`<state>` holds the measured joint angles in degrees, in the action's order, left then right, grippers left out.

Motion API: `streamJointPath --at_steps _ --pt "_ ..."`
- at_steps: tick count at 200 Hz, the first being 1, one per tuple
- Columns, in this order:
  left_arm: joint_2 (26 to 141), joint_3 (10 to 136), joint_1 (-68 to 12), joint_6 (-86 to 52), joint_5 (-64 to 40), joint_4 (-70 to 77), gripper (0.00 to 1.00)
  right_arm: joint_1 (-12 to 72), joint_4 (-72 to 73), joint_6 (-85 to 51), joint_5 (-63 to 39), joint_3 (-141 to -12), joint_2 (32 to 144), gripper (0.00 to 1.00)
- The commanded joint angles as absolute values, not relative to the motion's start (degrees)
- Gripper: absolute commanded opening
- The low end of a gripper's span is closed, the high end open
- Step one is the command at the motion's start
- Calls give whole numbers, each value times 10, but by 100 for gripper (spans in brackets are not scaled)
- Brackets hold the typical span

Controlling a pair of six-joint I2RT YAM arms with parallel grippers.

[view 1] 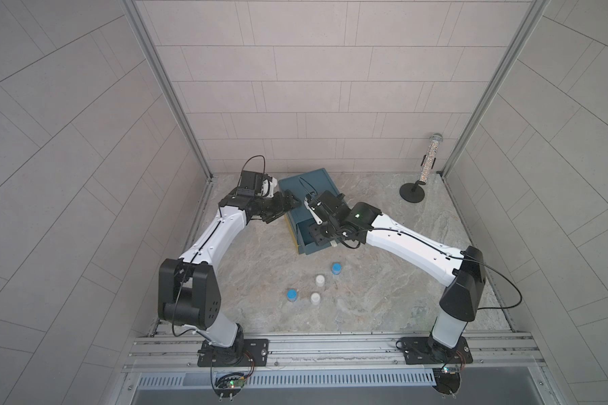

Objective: Put the paint cans in the drawer according to color
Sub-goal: Place the paint can in the drawer, then close the drawer in the storage box.

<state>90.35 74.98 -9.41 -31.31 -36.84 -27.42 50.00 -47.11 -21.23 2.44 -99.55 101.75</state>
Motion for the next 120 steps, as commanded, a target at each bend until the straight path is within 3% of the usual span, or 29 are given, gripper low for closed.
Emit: streamJointPath --at_steps 1,36,62,88,120 --pt "918 751 -97 -305 -354 -311 93 503 -506 -211 44 -1017 987 56" --pt "919 750 -96 -305 -353 -311 93 503 -518 -216 89 -1012 912 54" --pt "921 750 -96 -304 -351 -312 93 497 -521 -229 136 -940 819 39" --pt "922 750 -96 -306 -351 -313 93 475 -494 -264 110 -833 733 12" --pt "925 751 -96 -306 -353 -312 93 453 -437 -304 9 -721 699 10"
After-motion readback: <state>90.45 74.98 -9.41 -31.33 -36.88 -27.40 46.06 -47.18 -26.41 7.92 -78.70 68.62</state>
